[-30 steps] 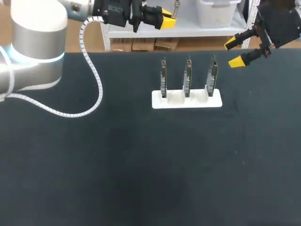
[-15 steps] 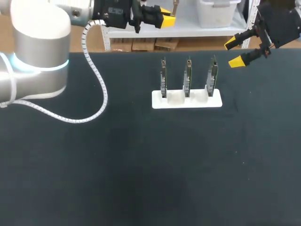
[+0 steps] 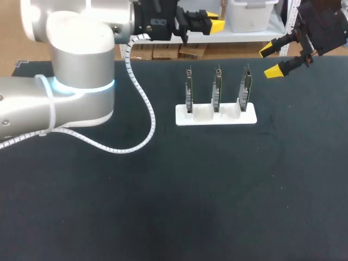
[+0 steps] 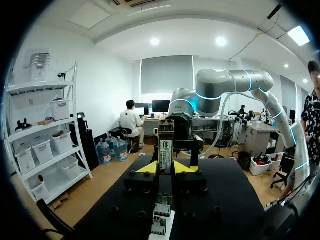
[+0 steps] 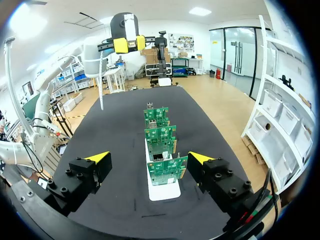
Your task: Pick up the optical module with the left hand, and insert it into the network port with the right hand.
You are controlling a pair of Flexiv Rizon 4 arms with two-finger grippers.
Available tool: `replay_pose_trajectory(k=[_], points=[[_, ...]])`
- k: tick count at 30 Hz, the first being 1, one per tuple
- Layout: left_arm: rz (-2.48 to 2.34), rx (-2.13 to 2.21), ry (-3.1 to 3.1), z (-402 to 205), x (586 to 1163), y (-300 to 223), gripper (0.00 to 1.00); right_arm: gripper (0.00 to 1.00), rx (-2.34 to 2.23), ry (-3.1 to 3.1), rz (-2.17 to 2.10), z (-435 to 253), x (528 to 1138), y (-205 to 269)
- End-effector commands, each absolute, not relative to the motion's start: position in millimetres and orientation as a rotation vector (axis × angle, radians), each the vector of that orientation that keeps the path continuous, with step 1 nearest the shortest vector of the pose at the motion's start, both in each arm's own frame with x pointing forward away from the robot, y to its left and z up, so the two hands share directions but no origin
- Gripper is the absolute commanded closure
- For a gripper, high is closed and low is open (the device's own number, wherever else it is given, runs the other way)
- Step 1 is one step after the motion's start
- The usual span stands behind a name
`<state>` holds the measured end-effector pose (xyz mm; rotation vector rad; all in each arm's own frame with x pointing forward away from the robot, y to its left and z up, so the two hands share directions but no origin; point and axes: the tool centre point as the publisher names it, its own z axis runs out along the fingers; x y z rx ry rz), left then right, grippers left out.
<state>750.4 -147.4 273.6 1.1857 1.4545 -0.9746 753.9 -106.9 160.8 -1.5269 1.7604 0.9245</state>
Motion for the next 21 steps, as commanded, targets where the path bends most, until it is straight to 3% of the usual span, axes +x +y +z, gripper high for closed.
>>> replay_pose_trajectory(k=[1,21], points=[[-0.996,1.199,1.449,267,754,-155,1.00,0.00,-1.526,1.761,0.922,161,753,-107],[-1.072,1.274,1.476,242,753,-188,1.00,0.00,-1.526,1.761,0.922,161,753,-107]])
